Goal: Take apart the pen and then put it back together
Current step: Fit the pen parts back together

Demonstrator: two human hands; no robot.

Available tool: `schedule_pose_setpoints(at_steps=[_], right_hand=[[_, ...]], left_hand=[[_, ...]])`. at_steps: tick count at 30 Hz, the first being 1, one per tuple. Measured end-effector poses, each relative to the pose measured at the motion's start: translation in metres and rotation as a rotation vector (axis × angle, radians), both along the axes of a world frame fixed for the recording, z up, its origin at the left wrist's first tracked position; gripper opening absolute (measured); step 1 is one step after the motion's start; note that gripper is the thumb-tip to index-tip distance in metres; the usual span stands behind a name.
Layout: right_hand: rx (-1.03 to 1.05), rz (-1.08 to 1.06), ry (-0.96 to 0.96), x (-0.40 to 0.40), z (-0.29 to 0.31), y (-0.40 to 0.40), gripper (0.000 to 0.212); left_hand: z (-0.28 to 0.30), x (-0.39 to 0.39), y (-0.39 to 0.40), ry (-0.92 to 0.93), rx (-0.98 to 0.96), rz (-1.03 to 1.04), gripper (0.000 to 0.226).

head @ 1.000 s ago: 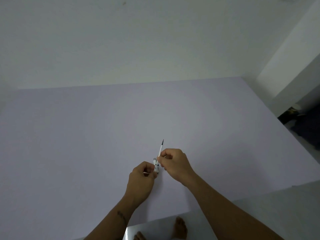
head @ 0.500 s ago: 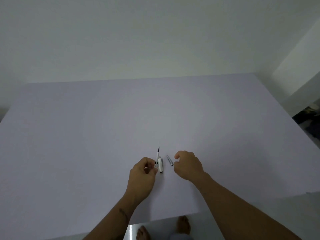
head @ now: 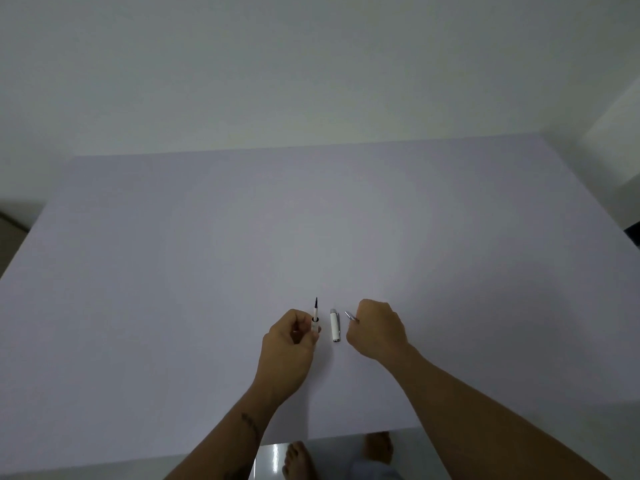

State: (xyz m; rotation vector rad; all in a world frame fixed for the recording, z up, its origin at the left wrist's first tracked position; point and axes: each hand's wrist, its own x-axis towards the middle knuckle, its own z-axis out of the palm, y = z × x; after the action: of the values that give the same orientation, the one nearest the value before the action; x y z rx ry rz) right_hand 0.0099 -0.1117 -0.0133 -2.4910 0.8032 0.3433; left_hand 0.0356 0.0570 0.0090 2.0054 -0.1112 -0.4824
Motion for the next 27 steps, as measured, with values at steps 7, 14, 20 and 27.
schedule_pose_setpoints(at_steps=[7, 14, 20, 27], right_hand=[[0.59, -0.374, -0.277, 0.0, 0.033, -0.001, 0.014], [0.804, -0.494, -0.412, -0.001, 0.074, 0.003, 0.013], [0.816, -0.525, -0.449, -0.003, 0.092, 0.004, 0.016], [0.851, -0.543, -0.456, -0.011, 0.098, 0.012, 0.011]], left_hand=[[0.003, -0.001, -0.001, 0.02, 0.024, -0.016, 0.01], [0.016, -0.007, -0.002, -0.018, 0.025, -0.047, 0.007], [0.027, -0.01, 0.002, -0.042, -0.008, -0.047, 0.007], [0.032, -0.014, 0.006, -0.07, -0.012, -0.071, 0.007]])
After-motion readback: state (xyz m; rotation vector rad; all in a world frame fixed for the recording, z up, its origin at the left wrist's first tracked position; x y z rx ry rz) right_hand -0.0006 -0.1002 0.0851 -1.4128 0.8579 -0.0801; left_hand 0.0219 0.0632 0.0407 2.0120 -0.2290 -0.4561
